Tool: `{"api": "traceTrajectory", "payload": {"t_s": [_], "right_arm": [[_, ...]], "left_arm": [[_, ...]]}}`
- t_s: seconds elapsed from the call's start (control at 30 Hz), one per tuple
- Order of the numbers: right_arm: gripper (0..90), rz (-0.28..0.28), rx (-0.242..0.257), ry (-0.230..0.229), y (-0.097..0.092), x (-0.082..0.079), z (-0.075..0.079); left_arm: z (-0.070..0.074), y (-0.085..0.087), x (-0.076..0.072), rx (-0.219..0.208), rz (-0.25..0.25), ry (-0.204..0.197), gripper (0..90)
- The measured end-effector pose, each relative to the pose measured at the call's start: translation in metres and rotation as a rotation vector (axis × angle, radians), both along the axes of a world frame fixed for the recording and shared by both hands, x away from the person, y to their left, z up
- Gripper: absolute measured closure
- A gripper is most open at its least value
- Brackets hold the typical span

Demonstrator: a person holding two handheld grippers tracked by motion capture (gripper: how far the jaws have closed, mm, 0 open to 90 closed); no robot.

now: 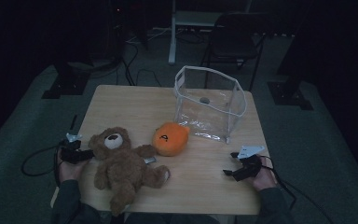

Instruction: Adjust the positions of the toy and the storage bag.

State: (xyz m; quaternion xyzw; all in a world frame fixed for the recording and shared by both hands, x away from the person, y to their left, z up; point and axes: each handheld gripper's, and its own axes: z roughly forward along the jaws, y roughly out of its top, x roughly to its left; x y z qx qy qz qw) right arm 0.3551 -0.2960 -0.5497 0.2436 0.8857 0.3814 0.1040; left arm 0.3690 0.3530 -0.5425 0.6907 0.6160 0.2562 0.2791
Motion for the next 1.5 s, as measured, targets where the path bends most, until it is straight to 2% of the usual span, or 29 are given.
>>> {"api": "traceTrajectory", "payload": {"t_s": [0.37,0.4,0.47,0.6,1.0,1.3,1.5], "right_arm": [[14.2,-0.044,0.003,-0.001,0.001,-0.002,0.0],[14.3,-0.044,0.003,-0.001,0.001,-0.002,0.0],[14.3,-0.044,0.003,-0.001,0.001,-0.002,0.0],[14.3,-0.045,0.003,-0.001,0.001,-0.002,0.0],[14.3,-0.047,0.003,-0.001,0.001,-0.002,0.0],[14.3,-0.047,0.002,-0.001,0.001,-0.002,0.0],[14.3,-0.046,0.003,-0.002,0.001,-0.002,0.0]], "left_arm": [[0.004,-0.002,-0.001,0.002,-0.017,0.022,18.5],[0.005,-0.003,-0.001,0.003,-0.019,0.026,26.9],[0.006,-0.003,-0.002,0.0,-0.02,0.032,32.3],[0.008,-0.005,-0.002,0.002,-0.024,0.038,33.3],[0.021,0.0,-0.011,0.007,0.024,-0.024,31.9],[0.041,-0.002,-0.02,0.03,0.037,-0.091,29.9],[0.056,-0.005,-0.026,-0.011,0.027,-0.134,27.8]]}}
